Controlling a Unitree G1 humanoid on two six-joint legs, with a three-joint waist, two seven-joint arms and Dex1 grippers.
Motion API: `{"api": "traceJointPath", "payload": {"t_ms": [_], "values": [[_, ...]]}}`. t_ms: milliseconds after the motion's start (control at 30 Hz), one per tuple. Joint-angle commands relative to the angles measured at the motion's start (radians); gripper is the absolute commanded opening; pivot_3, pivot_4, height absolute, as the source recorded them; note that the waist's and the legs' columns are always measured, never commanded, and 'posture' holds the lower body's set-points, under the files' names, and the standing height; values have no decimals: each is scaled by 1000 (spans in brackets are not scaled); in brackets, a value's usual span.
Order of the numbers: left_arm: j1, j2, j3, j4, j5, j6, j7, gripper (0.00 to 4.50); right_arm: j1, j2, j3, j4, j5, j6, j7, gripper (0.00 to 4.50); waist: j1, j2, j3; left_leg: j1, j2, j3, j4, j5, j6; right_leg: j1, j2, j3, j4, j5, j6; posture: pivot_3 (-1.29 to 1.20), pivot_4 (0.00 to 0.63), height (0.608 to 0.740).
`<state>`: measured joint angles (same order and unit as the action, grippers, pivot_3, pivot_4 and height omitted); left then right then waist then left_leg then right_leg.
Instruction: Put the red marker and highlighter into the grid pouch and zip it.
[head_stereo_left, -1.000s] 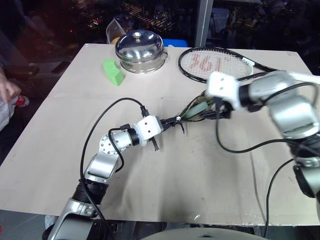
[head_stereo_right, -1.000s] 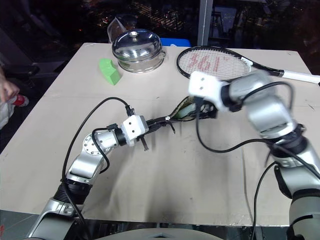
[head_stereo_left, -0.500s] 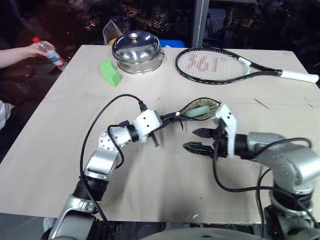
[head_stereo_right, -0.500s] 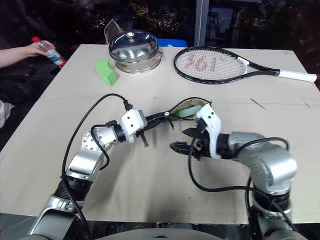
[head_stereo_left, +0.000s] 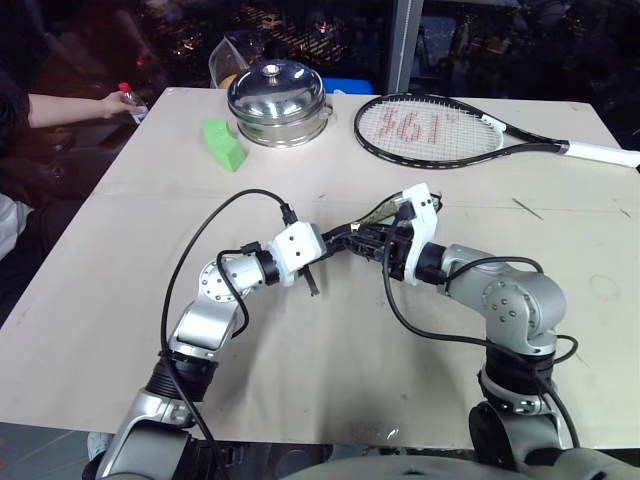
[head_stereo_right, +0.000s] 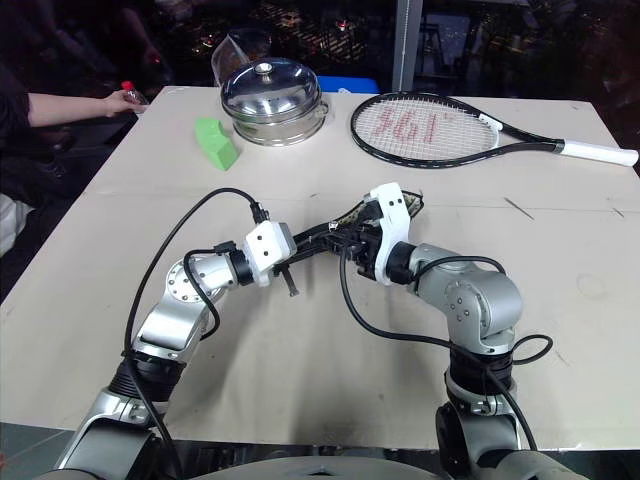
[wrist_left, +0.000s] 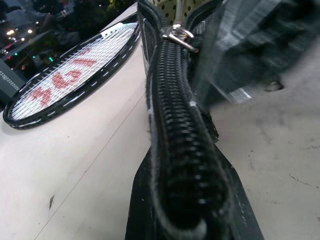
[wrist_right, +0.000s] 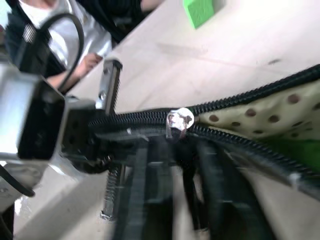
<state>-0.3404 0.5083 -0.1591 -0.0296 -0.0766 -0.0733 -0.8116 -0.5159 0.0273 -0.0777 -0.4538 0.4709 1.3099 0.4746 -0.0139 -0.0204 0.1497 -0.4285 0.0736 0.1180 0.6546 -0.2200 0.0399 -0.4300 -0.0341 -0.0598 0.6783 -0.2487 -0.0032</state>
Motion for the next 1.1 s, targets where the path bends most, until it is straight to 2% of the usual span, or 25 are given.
{"api": "traceJointPath", "payload": {"t_ms": [33,200,400,467,533,600,667,700,733,833,900,933,967,1000,1100], "values": [[6,14,10,-34,1,-26,-5,0,-24,-29,-38,-55,46,29,-29,25,-1,0,0,0,0,0,0,0,0,0,0,0,0,0,0,0,150,740],[14,29,19,-16,6,-53,-4,0,2,-172,-144,-90,28,80,-95,25,0,0,0,0,0,0,0,0,0,0,0,0,0,0,0,0,150,740],[7,46,24,30,40,-110,14,0,-14,-378,-379,-55,-34,145,-185,25,-5,0,0,0,0,0,0,0,0,0,-1,0,-1,0,0,0,150,740],[-2,43,19,50,51,-130,19,0,-6,-415,-375,-78,-25,151,-183,25,-1,1,0,0,0,0,-1,0,0,-1,0,1,0,0,0,0,150,740],[-17,36,7,76,65,-157,24,0,33,-463,-295,-121,2,127,-149,25,-2,1,0,0,0,0,-1,0,0,-1,0,1,0,0,0,0,150,740],[-42,36,-20,114,89,-201,17,0,89,-473,-221,-163,20,32,-111,25,0,1,0,0,0,0,-1,0,0,-1,0,1,0,0,0,0,150,740],[-63,39,-35,147,51,-191,-45,0,180,-550,-143,-183,-5,-120,-35,25,1,1,0,0,0,0,-1,0,0,-1,0,1,-1,0,0,0,150,740],[-63,40,-24,148,-3,-169,-91,622,232,-583,-134,-186,-22,-198,-5,620,2,1,0,-1,-1,0,-1,0,0,-1,0,0,-1,-1,2,0,150,740],[-63,41,-15,148,-42,-155,-122,900,269,-606,-130,-185,-33,-259,13,921,2,1,0,-1,-1,0,-1,0,0,-1,0,0,-2,-2,4,0,150,740],[-39,64,19,123,-129,-76,-182,2310,392,-664,-137,-199,-44,-404,94,2401,2,0,0,-1,-1,0,-1,0,0,-1,0,1,-2,-2,4,0,150,740],[31,119,79,54,-265,80,-247,3346,553,-679,-237,-235,-8,-536,210,3455,0,0,0,-1,0,-1,-1,0,0,-1,0,0,-2,-3,5,0,150,740],[101,166,133,-1,-366,181,-288,3606,659,-678,-324,-254,14,-612,288,3784,-1,0,0,-1,0,-1,-1,0,0,0,0,0,-2,-3,5,0,150,740],[166,208,178,-43,-422,241,-313,4213,750,-677,-400,-265,31,-675,354,4316,-2,0,0,0,0,-1,-2,0,0,-1,1,1,-2,-3,5,0,150,740],[224,239,221,-82,-467,290,-320,4429,825,-677,-463,-268,42,-730,409,4495,-4,0,0,0,1,-1,-2,0,0,-1,0,1,-2,-3,5,0,150,740],[352,296,339,-169,-547,388,-293,4429,975,-669,-603,-251,52,-886,518,4495,-1,1,1,3,3,-1,-2,0,0,1,-2,1,-2,-5,6,0,150,740]]}}
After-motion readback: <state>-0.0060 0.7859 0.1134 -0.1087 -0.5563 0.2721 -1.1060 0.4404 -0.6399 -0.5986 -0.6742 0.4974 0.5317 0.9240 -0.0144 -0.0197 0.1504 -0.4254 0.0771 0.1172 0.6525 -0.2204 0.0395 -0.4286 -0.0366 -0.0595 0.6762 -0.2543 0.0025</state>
